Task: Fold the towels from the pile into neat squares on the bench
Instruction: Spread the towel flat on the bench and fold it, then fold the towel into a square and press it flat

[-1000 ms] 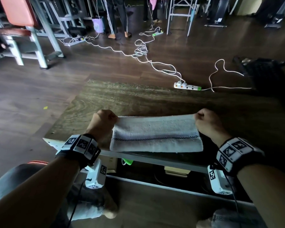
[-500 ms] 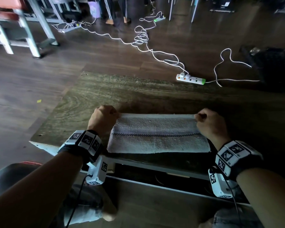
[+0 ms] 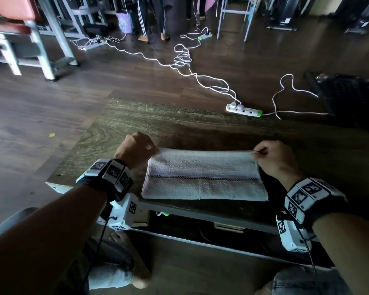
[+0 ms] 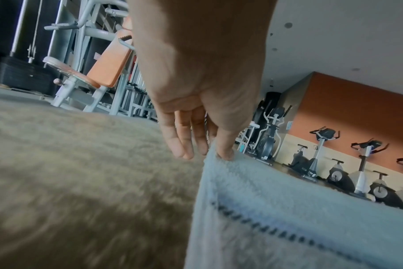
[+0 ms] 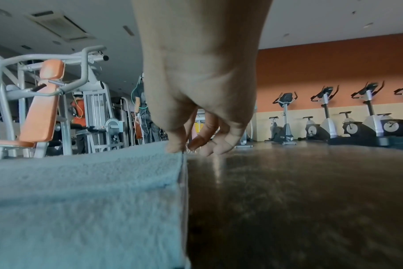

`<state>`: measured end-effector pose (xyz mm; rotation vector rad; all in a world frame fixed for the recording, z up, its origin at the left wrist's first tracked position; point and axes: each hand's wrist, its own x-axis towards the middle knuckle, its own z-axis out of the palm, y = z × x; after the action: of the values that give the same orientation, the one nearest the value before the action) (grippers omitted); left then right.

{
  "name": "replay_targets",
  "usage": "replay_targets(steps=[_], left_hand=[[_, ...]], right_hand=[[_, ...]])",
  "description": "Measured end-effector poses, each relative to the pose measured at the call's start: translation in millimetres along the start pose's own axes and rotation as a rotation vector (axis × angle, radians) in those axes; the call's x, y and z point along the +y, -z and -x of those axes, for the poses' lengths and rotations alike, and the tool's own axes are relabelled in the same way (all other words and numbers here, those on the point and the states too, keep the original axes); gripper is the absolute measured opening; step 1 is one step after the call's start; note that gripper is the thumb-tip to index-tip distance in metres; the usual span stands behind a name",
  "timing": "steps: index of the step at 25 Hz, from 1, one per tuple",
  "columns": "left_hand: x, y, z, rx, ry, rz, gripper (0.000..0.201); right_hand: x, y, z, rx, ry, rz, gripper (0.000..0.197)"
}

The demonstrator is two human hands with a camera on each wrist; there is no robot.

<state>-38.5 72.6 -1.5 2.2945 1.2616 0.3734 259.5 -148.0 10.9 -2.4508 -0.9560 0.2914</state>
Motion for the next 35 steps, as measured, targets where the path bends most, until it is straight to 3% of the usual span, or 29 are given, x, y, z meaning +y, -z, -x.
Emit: replay_targets(steps=[3, 7, 9, 11, 13, 15, 19, 24, 27, 32, 35], left_hand=[[29, 29, -3, 0.087, -0.09, 0.023, 0.011], [59, 67, 15, 0.404, -0.324, 0.126, 0.011], [63, 69, 37, 0.446, -0.409, 0.16, 0.012], [46, 54, 57, 0.352, -0.433, 0.127, 0.015], [20, 29, 77, 0.095, -0.393, 0.088, 0.025], [1, 2, 94, -0.111, -0.256, 0.079, 0.033], [0, -21, 100, 0.112, 0.037, 0.075, 0.02], [13, -22, 94, 0.001, 0.172, 0.028, 0.038], [22, -14, 95, 0.08, 0.198, 0.078, 0.034], [13, -10, 102, 0.023, 0.242, 0.072, 0.026], [16, -21, 106, 0.111, 0.117, 0.021, 0.017]], right_hand=[[-15, 29, 6, 0.137, 0.039, -0.116, 0.006], [-24, 65, 33, 0.475, 0.137, -0.287, 0.01], [-13, 63, 51, 0.543, 0.185, -0.37, 0.011], [11, 45, 70, 0.41, 0.169, -0.4, 0.012], [39, 22, 91, 0.134, 0.056, -0.252, 0.015], [61, 4, 108, 0.0, -0.041, -0.124, 0.017], [59, -7, 113, 0.108, -0.077, -0.15, 0.022], [41, -4, 106, 0.115, -0.167, -0.076, 0.019], [39, 5, 105, 0.138, -0.184, -0.133, 0.012], [46, 12, 119, -0.002, -0.187, -0.092, 0.011], [51, 0, 123, 0.119, -0.075, 0.022, 0.02]])
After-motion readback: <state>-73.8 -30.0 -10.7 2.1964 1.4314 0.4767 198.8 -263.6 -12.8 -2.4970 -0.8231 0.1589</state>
